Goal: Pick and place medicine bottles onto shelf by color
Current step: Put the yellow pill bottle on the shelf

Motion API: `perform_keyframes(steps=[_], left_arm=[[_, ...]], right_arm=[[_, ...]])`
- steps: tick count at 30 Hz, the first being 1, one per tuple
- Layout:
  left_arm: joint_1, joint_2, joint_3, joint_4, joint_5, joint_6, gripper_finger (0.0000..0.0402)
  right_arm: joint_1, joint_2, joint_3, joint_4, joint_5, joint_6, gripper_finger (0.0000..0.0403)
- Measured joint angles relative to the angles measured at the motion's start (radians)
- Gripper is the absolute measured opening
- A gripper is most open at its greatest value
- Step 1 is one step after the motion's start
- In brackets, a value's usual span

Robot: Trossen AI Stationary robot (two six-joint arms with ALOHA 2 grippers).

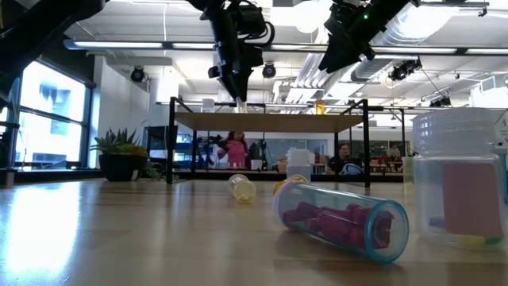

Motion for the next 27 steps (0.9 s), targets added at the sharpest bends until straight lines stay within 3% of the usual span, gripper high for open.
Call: perform_keyframes(steps=[27], left_arm=[[-0.033, 0.000, 0.000, -0.001, -0.006, 0.026, 0.0149]], right_arm=[[0.000, 0.000, 0.000, -0.008, 0.000, 0.000, 0.0165]])
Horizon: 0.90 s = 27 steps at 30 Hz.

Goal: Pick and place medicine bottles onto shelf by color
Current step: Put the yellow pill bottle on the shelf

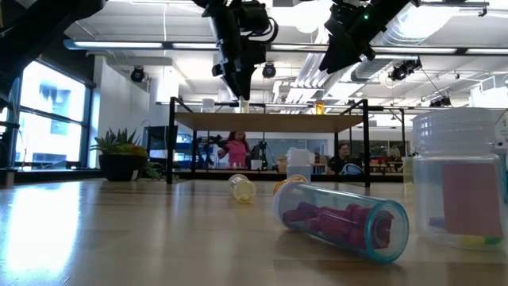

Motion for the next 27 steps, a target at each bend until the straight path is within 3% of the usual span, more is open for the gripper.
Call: perform_keyframes(steps=[9, 27], left_arm=[[-0.009, 0.000, 0.000, 0.000, -0.043, 0.008, 0.0149], [-0.008, -0.003, 0.014, -0.008, -0.019, 0.053, 0.0150]], right_arm=[[0.000, 0.000, 0.000, 0.000, 0.000, 0.000, 0.0165], [0.000, 0.000, 0.000, 0.000, 0.000, 0.000, 0.0165]])
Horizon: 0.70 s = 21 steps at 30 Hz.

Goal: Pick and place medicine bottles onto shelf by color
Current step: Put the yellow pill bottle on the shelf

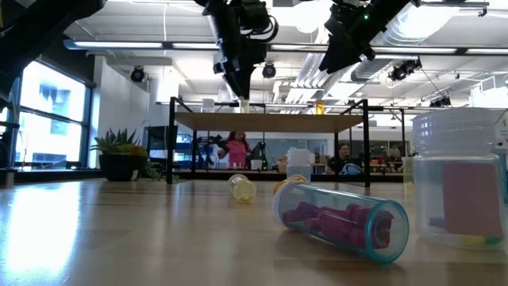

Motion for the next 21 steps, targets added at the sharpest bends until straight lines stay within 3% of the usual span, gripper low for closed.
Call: perform_keyframes(steps=[7, 12, 21], left_arm=[[0.000, -0.002, 0.093, -0.012, 0.000, 0.009, 0.0150], [-0.007, -0.003, 0.174, -0.135, 0.000, 0.018, 0.0150], [-0.070, -0.046, 0.121, -0.186, 0.022, 0.036, 0.0150]], right_arm=[[0.000, 0.000, 0.000, 0.000, 0.000, 0.000, 0.0165], [0.000, 0.000, 0.000, -0.012, 0.000, 0.000, 0.0165], [0.000, 0.000, 0.000, -0.019, 0.000, -0.007, 0.0165]])
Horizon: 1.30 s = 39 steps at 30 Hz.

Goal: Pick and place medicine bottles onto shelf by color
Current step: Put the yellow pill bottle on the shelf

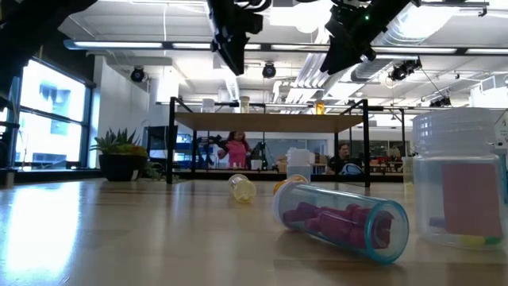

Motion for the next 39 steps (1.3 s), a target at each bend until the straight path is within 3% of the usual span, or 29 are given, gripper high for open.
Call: perform_keyframes(steps=[7, 13, 21, 26, 33, 39], left_arm=[[-0.060, -0.044, -0.133, 0.033, 0.012, -0.024, 0.0149], [-0.104, -0.182, -0.361, 0.180, 0.020, -0.050, 0.0149], [-0.120, -0.407, -0.799, 0.606, 0.067, -0.064, 0.0149], [-0.119, -0.457, -1.006, 0.877, 0.063, -0.026, 0.0149], [-0.101, -0.450, -1.109, 1.095, 0.005, 0.049, 0.0149], [-0.047, -0.447, -1.111, 1.121, 0.007, 0.050, 0.0149]], right_arm=[[0.000, 0.000, 0.000, -0.040, 0.000, 0.000, 0.0165], [0.000, 0.000, 0.000, -0.050, 0.000, 0.000, 0.0165], [0.000, 0.000, 0.000, -0.049, 0.000, 0.000, 0.0165], [0.000, 0.000, 0.000, -0.049, 0.000, -0.001, 0.0165], [0.000, 0.000, 0.000, -0.049, 0.000, -0.001, 0.0165], [0.000, 0.000, 0.000, -0.045, 0.000, -0.001, 0.0165]])
